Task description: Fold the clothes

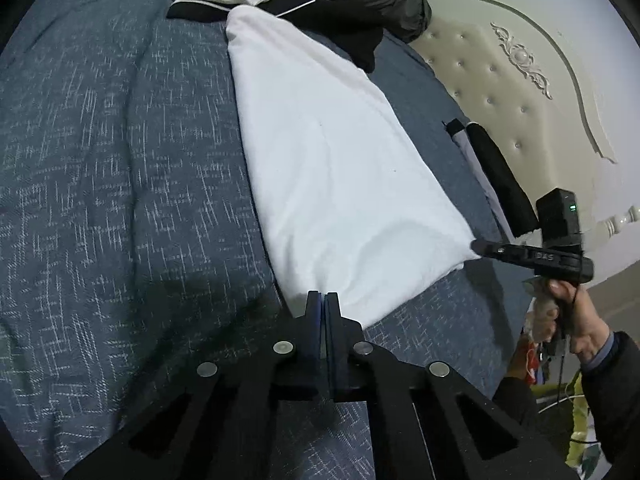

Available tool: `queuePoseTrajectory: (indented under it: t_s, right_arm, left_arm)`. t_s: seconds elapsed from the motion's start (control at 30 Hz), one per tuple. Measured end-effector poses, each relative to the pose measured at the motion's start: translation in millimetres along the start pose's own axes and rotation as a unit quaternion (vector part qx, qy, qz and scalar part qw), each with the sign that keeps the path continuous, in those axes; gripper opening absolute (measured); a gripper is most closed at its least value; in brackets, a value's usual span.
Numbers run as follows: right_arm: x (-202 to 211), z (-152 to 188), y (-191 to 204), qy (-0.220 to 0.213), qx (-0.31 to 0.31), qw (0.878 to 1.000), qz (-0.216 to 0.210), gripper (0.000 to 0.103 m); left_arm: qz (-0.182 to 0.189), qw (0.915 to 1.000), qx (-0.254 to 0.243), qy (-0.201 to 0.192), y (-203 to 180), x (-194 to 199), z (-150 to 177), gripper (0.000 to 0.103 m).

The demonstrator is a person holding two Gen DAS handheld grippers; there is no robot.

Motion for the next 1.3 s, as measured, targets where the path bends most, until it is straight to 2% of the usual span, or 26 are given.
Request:
queuePoseTrajectory:
  t_s: [0.17, 0.3, 0.47, 0.77, 0.8, 0.83, 0.9, 0.97, 1.0, 1.27, 1.3]
  right_arm:
    - [-13, 2, -18, -0.014, -0.01, 1.0, 0.011, 0.003]
    - [-7, -5, -14, -0.034, -0.012, 0.999, -0.003, 0.003]
    - [-1, -12, -13, -0.049, -0.019, 0.999, -0.008, 0.004]
    - [-12, -3, -20, -0.026, -0.039, 0.999, -0.005, 0.005]
    - [-11, -3, -19, -0.029, -0.044, 0.999, -0.008, 0.005]
    - [-10, -4, -19, -0.033, -0.049, 0.998, -0.011, 0.006]
    - [-9, -4, -20, -0.037, -0.058, 0.998, -0.015, 0.01]
    - [-11, -4, -21, -0.035, -0.066, 0.997, -0.02, 0.028]
    - [-12, -4, -21, -0.035, -0.068, 0.997, -0.019, 0.03]
    - [-19, -7, -17, -0.028, -0.055, 0.998, -0.013, 0.031]
    - [-19, -7, -17, -0.026, -0.051, 0.998, -0.009, 0.03]
  left_arm:
    - [-0.036, 0.9992, -0.012, -0.008, 3, 5, -3, 0.001]
    - [-0.033, 0.9987, -0.037, -0.013, -13, 8, 0, 0.003]
    - [-0.059, 0.9957, -0.07, -0.015, -24, 2, 3, 0.005]
    - [-0.083, 0.9913, -0.1, -0.022, -26, 5, 5, 0.006]
    - [-0.083, 0.991, -0.102, -0.023, -27, 6, 5, 0.01]
    - [-0.083, 0.9909, -0.104, -0.022, -28, 6, 6, 0.021]
    - [-0.083, 0.9904, -0.109, -0.022, -31, 6, 9, 0.034]
    - [-0.084, 0.9891, -0.119, -0.025, -36, 8, 11, 0.034]
    - [-0.089, 0.9877, -0.125, -0.029, -37, 8, 10, 0.034]
    - [-0.134, 0.9766, -0.166, -0.028, -35, -10, 13, 0.033]
    - [-0.137, 0.9754, -0.17, -0.029, -34, -11, 13, 0.031]
Point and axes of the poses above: each gripper's, at about its wrist camera, not at the fingertips, and x roughly against the way its jaws point, y to its left, z to its underside, the point moved 10 cm from there along -x, roughly the way its jaws point, and after that the axes turned 12 degrees about -z, right-handed, at the moved point
